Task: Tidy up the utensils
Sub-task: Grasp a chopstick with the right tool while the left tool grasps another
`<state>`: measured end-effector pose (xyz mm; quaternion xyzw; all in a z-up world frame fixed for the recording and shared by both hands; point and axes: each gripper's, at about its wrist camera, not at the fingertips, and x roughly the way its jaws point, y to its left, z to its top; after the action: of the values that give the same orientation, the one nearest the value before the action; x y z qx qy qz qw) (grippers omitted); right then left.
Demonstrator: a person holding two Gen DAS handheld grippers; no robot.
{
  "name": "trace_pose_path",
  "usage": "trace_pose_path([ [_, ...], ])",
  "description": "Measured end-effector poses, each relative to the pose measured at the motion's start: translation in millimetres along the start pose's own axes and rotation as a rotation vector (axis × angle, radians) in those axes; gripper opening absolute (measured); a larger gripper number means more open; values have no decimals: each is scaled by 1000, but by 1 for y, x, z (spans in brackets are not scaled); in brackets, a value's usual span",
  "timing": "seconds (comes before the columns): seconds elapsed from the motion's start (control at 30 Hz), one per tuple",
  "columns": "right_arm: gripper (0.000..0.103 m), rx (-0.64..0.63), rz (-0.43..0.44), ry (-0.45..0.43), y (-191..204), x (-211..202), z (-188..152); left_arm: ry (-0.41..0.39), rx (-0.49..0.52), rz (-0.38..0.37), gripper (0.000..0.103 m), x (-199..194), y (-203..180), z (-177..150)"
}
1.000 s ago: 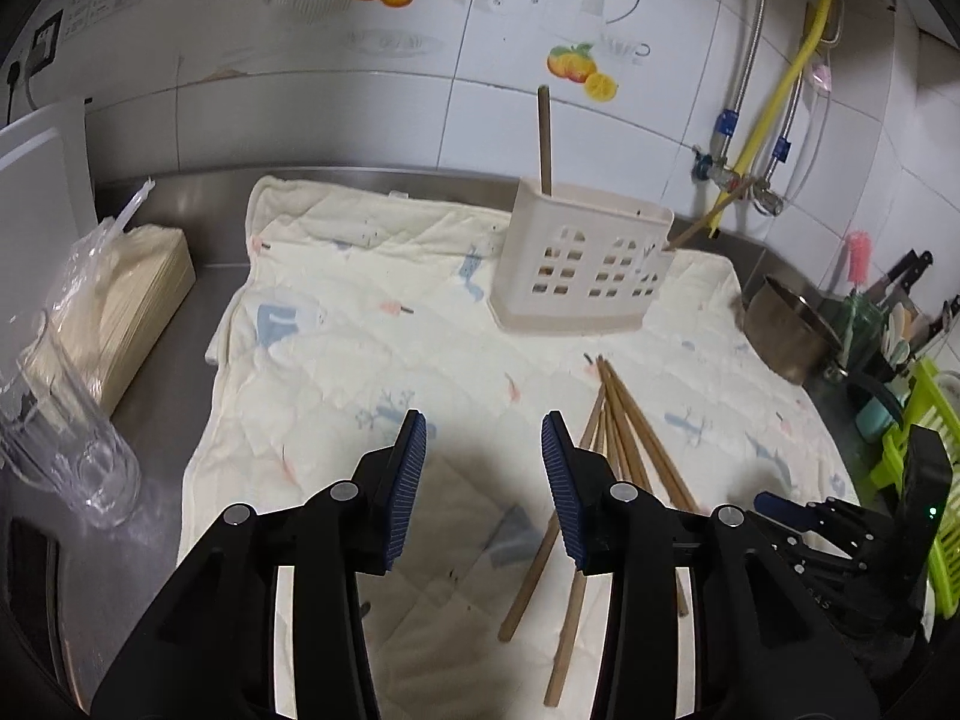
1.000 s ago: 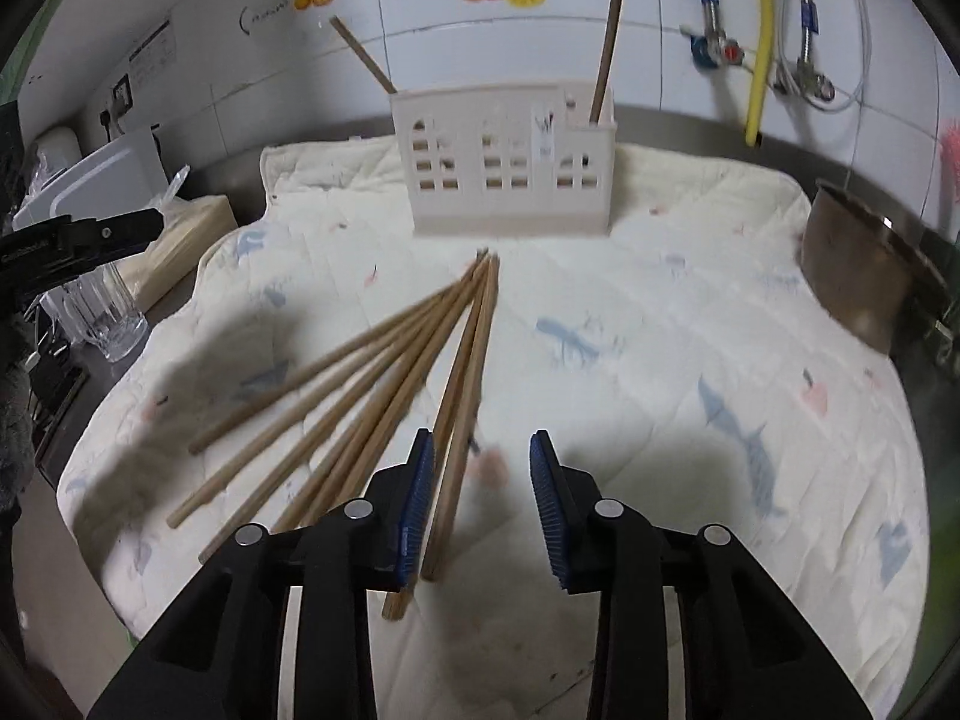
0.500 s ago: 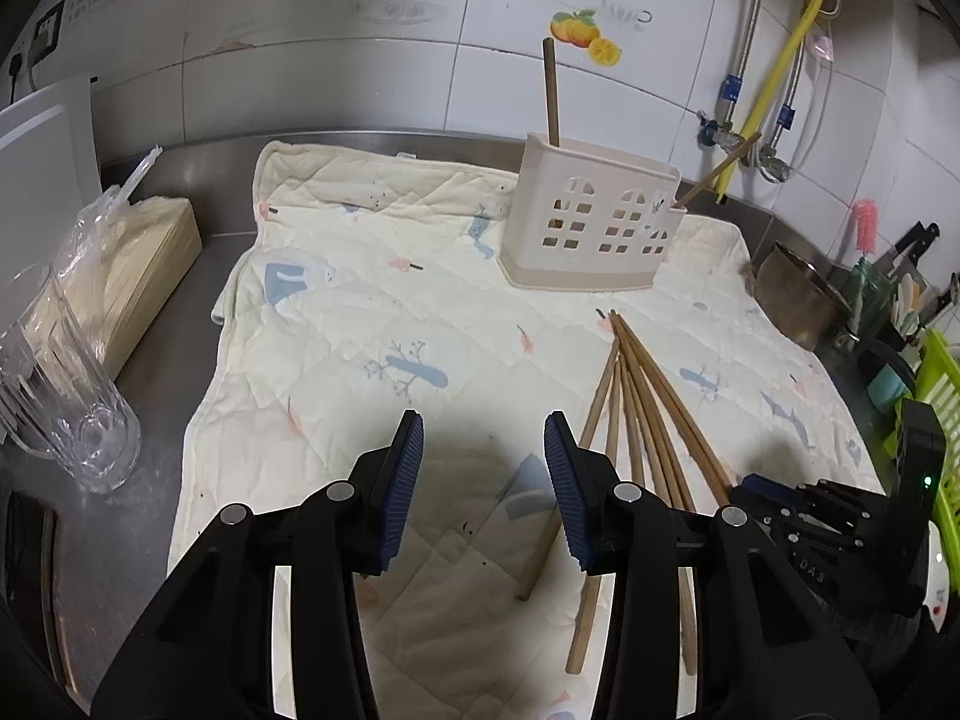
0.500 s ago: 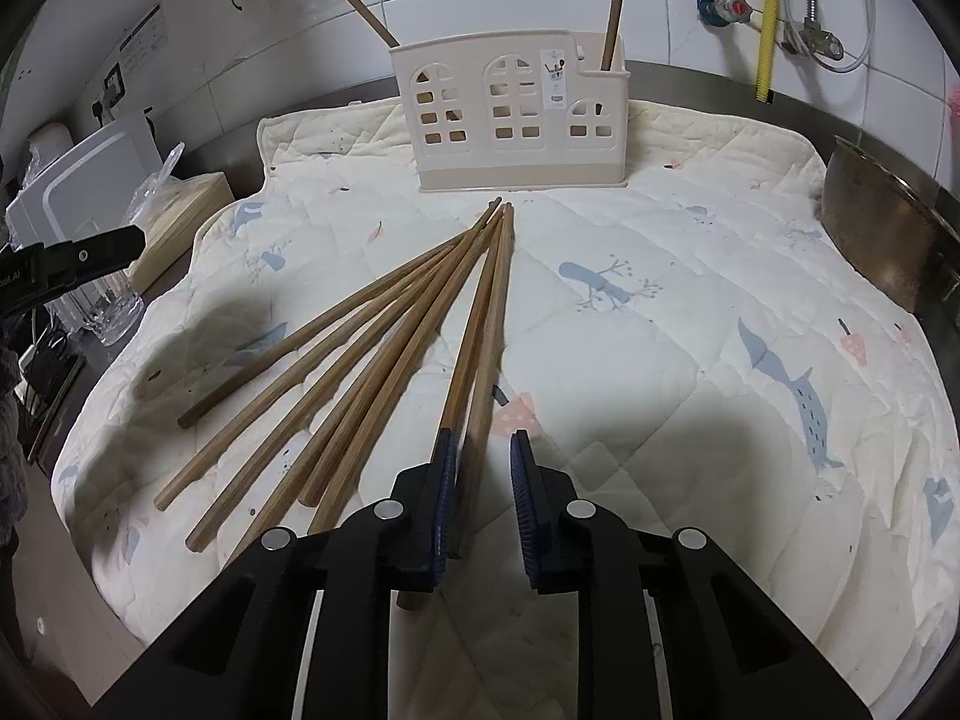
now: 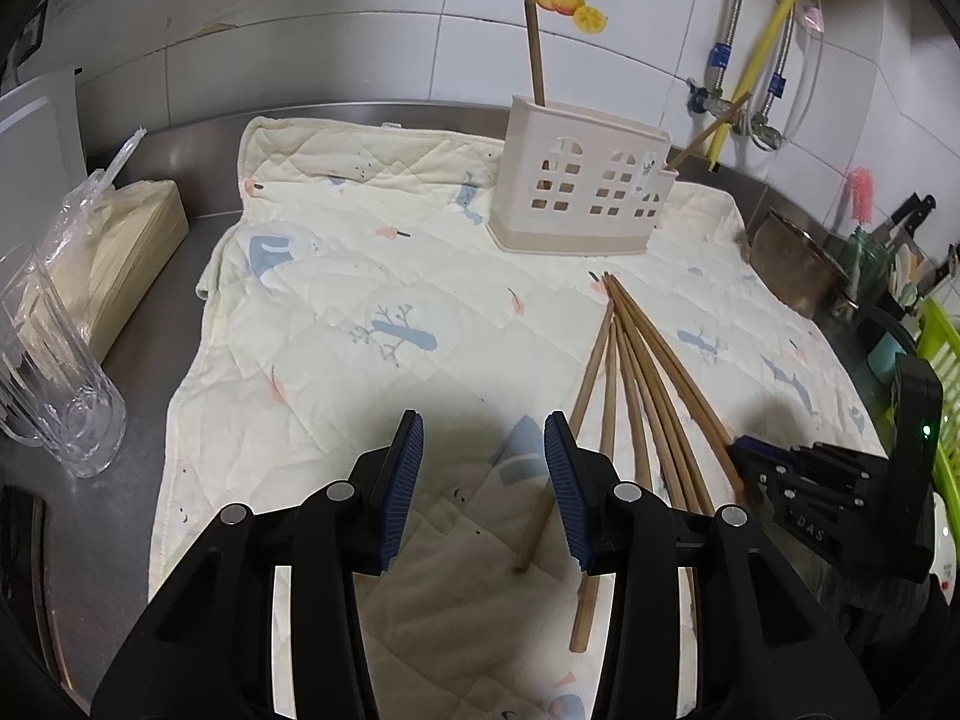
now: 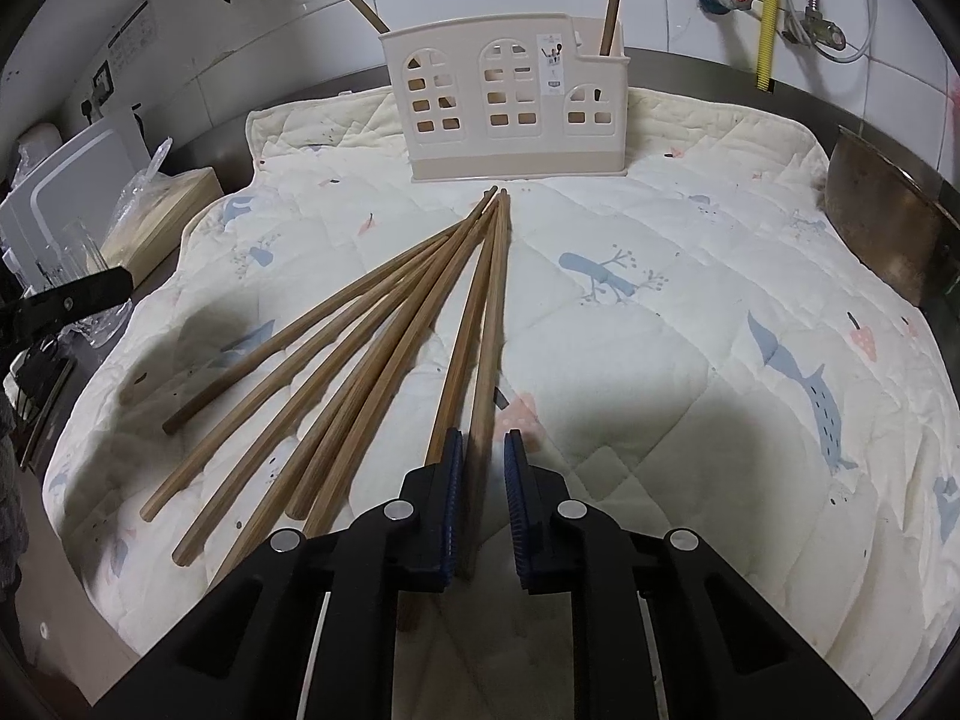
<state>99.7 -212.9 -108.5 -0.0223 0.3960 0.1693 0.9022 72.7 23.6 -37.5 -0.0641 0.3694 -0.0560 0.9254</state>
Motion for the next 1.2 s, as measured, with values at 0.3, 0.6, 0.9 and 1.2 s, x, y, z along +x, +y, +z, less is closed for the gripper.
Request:
trace_pose_path([
  [0.3, 7, -37, -39, -4, 4, 2, 0, 53, 74, -39, 42, 13, -18, -15],
  [0.6, 7, -19, -40, -19, -4, -7, -1, 117, 106, -72, 42, 38, -28, -26],
  [0.9, 7, -5, -44, -73, -11, -28, 4, 153, 108, -82, 22, 59, -31, -30],
  [1.2, 7, -15, -34, -137, -8, -49, 21, 162, 132, -76, 10, 65, -35, -29],
])
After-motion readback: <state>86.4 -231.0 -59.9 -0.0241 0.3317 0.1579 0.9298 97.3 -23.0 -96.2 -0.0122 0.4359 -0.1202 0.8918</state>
